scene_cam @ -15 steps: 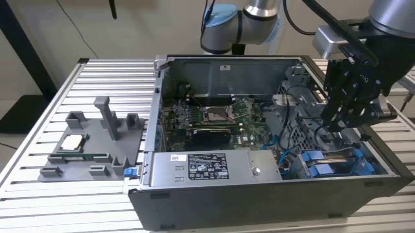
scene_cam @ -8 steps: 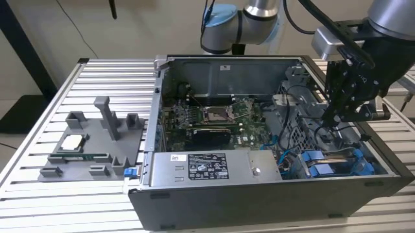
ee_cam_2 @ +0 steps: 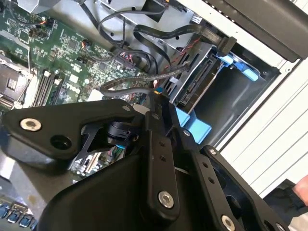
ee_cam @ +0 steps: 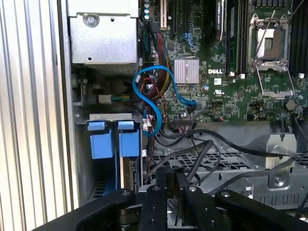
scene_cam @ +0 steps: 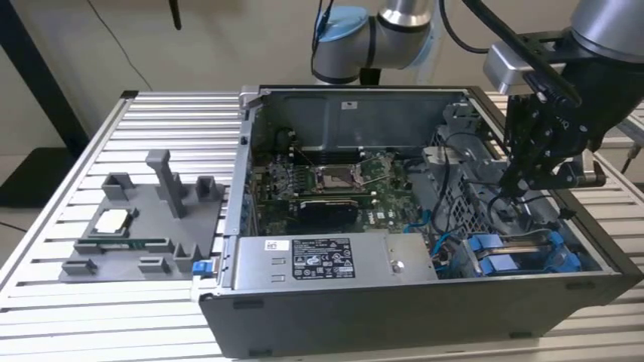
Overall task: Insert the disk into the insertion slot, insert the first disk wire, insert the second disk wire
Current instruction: 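Insert the first disk wire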
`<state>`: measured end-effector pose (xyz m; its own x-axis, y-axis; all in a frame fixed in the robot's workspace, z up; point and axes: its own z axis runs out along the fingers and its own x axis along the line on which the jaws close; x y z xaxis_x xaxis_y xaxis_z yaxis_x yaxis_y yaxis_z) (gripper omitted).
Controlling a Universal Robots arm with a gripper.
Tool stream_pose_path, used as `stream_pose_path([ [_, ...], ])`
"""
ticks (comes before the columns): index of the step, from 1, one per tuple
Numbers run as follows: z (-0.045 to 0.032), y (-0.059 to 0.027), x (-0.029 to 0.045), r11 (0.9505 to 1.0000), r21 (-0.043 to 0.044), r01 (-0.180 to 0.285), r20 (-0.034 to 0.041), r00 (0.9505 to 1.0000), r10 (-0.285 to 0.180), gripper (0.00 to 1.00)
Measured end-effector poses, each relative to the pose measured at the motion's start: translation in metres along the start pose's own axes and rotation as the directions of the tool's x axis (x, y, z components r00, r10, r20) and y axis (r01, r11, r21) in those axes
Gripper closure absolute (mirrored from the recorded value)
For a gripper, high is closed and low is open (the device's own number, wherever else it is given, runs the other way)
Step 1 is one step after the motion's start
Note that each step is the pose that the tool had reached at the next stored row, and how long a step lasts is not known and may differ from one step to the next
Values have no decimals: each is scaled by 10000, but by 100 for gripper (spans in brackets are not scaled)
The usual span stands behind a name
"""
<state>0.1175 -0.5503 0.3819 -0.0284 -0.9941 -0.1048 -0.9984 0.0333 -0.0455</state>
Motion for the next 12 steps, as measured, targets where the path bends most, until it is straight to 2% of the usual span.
stream_pose_path([
  [7, 33, 1, 3, 10000, 1, 3, -57, 10000, -3, 81],
  [10, 53, 2, 6, 10000, 4, 5, -127, 9999, -5, 81],
  [12, 66, 2, 7, 10000, 6, 9, -207, 9998, -9, 81],
])
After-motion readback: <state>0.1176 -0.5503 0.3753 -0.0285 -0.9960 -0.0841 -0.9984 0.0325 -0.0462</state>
